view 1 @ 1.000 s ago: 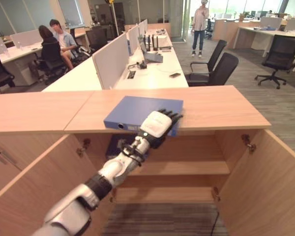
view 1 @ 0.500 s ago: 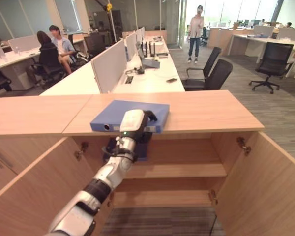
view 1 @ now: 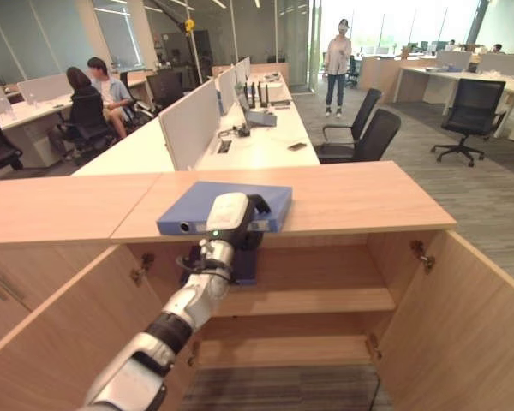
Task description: Put the empty folder in the office cabinet
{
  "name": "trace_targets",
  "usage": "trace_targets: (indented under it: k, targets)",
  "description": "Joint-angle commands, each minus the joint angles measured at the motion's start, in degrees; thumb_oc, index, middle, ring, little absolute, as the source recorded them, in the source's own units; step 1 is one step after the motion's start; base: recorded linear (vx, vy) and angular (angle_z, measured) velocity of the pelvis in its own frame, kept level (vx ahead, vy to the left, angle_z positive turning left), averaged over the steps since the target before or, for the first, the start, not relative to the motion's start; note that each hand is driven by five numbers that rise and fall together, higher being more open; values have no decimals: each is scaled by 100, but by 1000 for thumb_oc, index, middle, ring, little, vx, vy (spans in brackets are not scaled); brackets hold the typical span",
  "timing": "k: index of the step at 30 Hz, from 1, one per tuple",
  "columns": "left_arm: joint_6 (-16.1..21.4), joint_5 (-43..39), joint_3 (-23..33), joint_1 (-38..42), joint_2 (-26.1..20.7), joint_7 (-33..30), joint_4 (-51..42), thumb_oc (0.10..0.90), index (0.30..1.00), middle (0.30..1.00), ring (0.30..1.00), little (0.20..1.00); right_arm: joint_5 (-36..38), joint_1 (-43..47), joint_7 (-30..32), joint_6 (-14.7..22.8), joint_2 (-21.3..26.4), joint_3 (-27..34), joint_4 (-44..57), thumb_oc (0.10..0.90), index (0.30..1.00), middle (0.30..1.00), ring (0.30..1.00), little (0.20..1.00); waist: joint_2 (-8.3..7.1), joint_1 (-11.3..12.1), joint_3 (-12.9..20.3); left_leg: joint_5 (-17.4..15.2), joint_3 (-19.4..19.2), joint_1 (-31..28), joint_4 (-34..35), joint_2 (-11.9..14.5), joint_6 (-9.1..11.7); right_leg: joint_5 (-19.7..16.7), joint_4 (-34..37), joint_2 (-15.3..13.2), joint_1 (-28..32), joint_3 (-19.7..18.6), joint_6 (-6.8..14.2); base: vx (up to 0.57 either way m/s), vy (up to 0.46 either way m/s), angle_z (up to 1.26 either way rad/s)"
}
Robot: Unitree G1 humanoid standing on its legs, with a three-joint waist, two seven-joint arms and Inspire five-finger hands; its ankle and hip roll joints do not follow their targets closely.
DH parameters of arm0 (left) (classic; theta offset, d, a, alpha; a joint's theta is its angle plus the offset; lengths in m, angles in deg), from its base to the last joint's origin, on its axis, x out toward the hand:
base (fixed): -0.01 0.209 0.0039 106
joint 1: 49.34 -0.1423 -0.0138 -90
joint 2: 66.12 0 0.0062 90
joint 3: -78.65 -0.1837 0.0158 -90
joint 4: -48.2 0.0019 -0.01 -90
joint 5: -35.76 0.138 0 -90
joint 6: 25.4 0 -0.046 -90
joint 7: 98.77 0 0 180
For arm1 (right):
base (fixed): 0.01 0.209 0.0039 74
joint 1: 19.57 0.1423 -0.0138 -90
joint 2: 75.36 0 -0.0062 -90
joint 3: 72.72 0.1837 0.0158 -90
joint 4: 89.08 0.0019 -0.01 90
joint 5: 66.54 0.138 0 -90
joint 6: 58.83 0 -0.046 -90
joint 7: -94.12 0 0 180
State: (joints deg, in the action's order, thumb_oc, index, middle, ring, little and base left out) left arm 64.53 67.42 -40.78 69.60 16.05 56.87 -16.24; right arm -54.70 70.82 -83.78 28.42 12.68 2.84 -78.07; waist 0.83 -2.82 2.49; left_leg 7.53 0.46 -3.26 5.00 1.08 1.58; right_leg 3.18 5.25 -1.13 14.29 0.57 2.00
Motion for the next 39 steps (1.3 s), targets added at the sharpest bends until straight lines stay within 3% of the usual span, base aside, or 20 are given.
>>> trace_targets:
  k: [1, 3, 6, 7, 8, 9, 10, 13, 16, 18, 21, 22, 24, 31, 34, 37, 39]
  targets:
    - [201, -644, 235, -221, -71, 557, -411, 400, 300, 300, 300, 300, -42, 282, 64, 184, 12, 62, -114, 800, 900, 900, 900, 900, -303, 109, -233, -579, 29, -78, 0, 92, 205, -79, -25, -186, -214, 575, 276, 0, 0, 0]
    - [621, -1089, 375, -751, -381, 1142, -1902, 400, 300, 300, 300, 300, 98, 283, 19, 228, 9, 198, -41, 800, 900, 900, 900, 900, -284, 180, -277, -525, 59, -21, 0, 82, 191, -131, -25, -190, -251, 603, 272, -15, 7, 0]
    - [1025, -2574, 847, -1608, -729, 2028, -3426, 400, 300, 300, 300, 300, 221, 266, -131, 283, 41, 313, 182, 800, 900, 900, 900, 900, -251, 237, -313, -579, 57, -38, 0, 55, 194, -117, -25, -194, -228, 631, 281, -1, 5, 1]
    - [1135, -3309, 980, -1785, -828, 2193, -3729, 400, 300, 300, 300, 300, 292, 279, -195, 300, 58, 332, 277, 800, 900, 900, 900, 900, -231, 264, -337, -520, 58, -13, 0, 52, 189, -166, -25, -190, -253, 638, 275, 22, 8, 5]
    - [1121, -3327, 1001, -1811, -840, 2210, -3756, 400, 300, 300, 300, 300, 293, 274, -196, 298, 55, 320, 278, 800, 900, 900, 900, 900, -238, 256, -329, -572, 59, -40, 0, 51, 193, -126, -25, -193, -227, 635, 278, -40, 8, 12]
    - [1213, -4611, 1271, -2240, -1071, 2596, -4271, 400, 300, 300, 300, 300, 421, 324, -388, 346, 105, 294, 561, 800, 900, 900, 900, 900, -214, 304, -363, -511, 49, -17, 0, 56, 201, -176, -25, -193, -246, 644, 277, 16, -4, 12]
    - [1191, -5183, 1334, -2410, -1182, 2767, -4425, 400, 300, 300, 300, 300, 566, 337, -488, 362, 141, 268, 747, 800, 900, 900, 900, 900, -214, 321, -373, -553, 48, -52, 0, 58, 211, -136, -25, -196, -208, 640, 279, -13, -3, 9]
    - [1172, -6296, 1479, -2690, -1561, 3177, -4800, 400, 300, 300, 300, 300, 995, 317, -755, 446, 263, 256, 1412, 800, 900, 900, 900, 900, -195, 355, -396, -533, 47, -62, 0, 66, 235, -139, -25, -194, -201, 634, 285, -3, -10, 7]
    - [1099, -7767, 1600, -2928, -1809, 3597, -5013, 400, 300, 300, 300, 300, 1917, -33, -937, 640, 485, 392, 3087, 800, 900, 900, 900, 900, -181, 338, -412, -527, 37, -82, 0, 69, 251, -139, -25, -188, -195, 626, 290, -8, -6, 3]
    - [1098, -7773, 1602, -2933, -1810, 3600, -5014, 400, 300, 300, 300, 300, 1918, -44, -933, 634, 487, 391, 3101, 800, 900, 900, 900, 900, -181, 338, -409, -528, 37, -84, 0, 69, 251, -138, -25, -188, -193, 626, 290, 0, 0, 0]
    - [1091, -8719, 1666, -3025, -1690, 3768, -4922, 400, 300, 300, 300, 300, 2870, -370, -1073, 888, 558, 675, 4469, 800, 900, 900, 900, 900, -176, 283, -407, -535, 29, -103, 0, 79, 253, -130, -25, -197, -181, 621, 298, 0, 0, 0]
    - [1091, -8722, 1664, -3027, -1689, 3771, -4920, 400, 300, 300, 300, 300, 2871, -381, -1069, 882, 560, 676, 4481, 800, 900, 900, 900, 900, -174, 284, -406, -536, 29, -105, 0, 79, 253, -129, -25, -197, -179, 620, 298, 0, 0, 0]
    - [1076, -9220, 1836, -3163, -1292, 3795, -4675, 400, 300, 300, 300, 300, 3376, -570, -1088, 1151, 582, 993, 5482, 800, 900, 900, 900, 900, -171, 231, -404, -549, 5, -115, 0, 78, 234, -121, -25, -200, -182, 595, 288, 0, 0, 0]
    - [1107, -9372, 2266, -3407, -843, 3699, -4493, 400, 300, 300, 300, 300, 3405, -723, -1051, 1272, 588, 1259, 6324, 800, 900, 900, 900, 900, -185, 210, -397, -568, 4, -118, 0, 72, 209, -110, -25, -205, -179, 584, 276, 2, 2, -2]
    - [1090, -9554, 2544, -3580, -318, 3566, -4259, 400, 300, 300, 300, 300, 3272, -740, -889, 1385, 581, 1506, 6862, 800, 900, 900, 900, 900, -206, 211, -413, -584, 17, -114, 0, 65, 182, -107, -25, -211, -190, 584, 263, 0, 0, 0]
    - [1122, -9557, 2713, -3701, -143, 3507, -4238, 400, 300, 300, 300, 300, 3243, -732, -840, 1423, 568, 1629, 7071, 800, 900, 900, 900, 900, -209, 214, -422, -596, 23, -118, 0, 67, 172, -106, -25, -213, -195, 584, 256, 0, 0, 0]
    - [1179, -9323, 3095, -3957, 47, 3387, -4085, 400, 300, 300, 300, 300, 3223, -720, -793, 1551, 596, 1950, 7569, 800, 900, 900, 900, 900, -224, 252, -429, -604, 28, -102, 0, 55, 155, -94, -25, -214, -199, 593, 243, 0, 0, 0]
